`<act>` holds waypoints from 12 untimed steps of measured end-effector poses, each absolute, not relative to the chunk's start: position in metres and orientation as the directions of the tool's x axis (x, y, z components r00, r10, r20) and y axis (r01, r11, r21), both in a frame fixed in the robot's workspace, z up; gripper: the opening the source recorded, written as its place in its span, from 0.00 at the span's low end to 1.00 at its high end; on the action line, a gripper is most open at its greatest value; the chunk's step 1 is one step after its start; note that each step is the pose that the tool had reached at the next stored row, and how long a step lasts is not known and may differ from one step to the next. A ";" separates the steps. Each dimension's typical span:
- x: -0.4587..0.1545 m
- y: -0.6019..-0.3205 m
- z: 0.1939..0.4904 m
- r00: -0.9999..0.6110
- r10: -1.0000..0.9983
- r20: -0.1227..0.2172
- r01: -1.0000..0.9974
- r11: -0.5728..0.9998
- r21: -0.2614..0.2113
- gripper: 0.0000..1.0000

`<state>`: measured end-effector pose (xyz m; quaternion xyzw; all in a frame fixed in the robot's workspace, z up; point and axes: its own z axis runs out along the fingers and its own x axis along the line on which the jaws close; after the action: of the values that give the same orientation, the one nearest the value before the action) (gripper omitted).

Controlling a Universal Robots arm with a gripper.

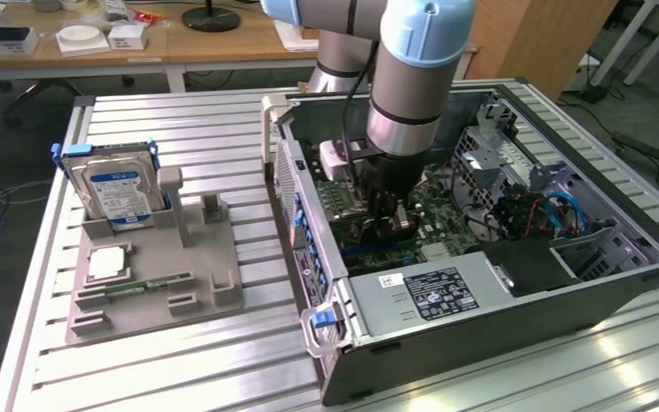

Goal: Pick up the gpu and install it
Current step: 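Insert the gpu into the slot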

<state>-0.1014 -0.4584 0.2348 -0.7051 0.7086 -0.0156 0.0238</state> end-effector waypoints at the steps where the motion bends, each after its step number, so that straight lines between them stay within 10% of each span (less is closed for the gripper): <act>1: -0.102 -0.458 0.235 -0.005 -1.000 -0.012 -0.998 0.005 -0.056 0.27; 12: -0.103 -0.458 0.235 -0.004 -1.000 -0.012 -0.998 0.005 -0.056 0.27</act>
<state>-0.1030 -0.4584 0.2345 -0.7051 0.7085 -0.0158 0.0239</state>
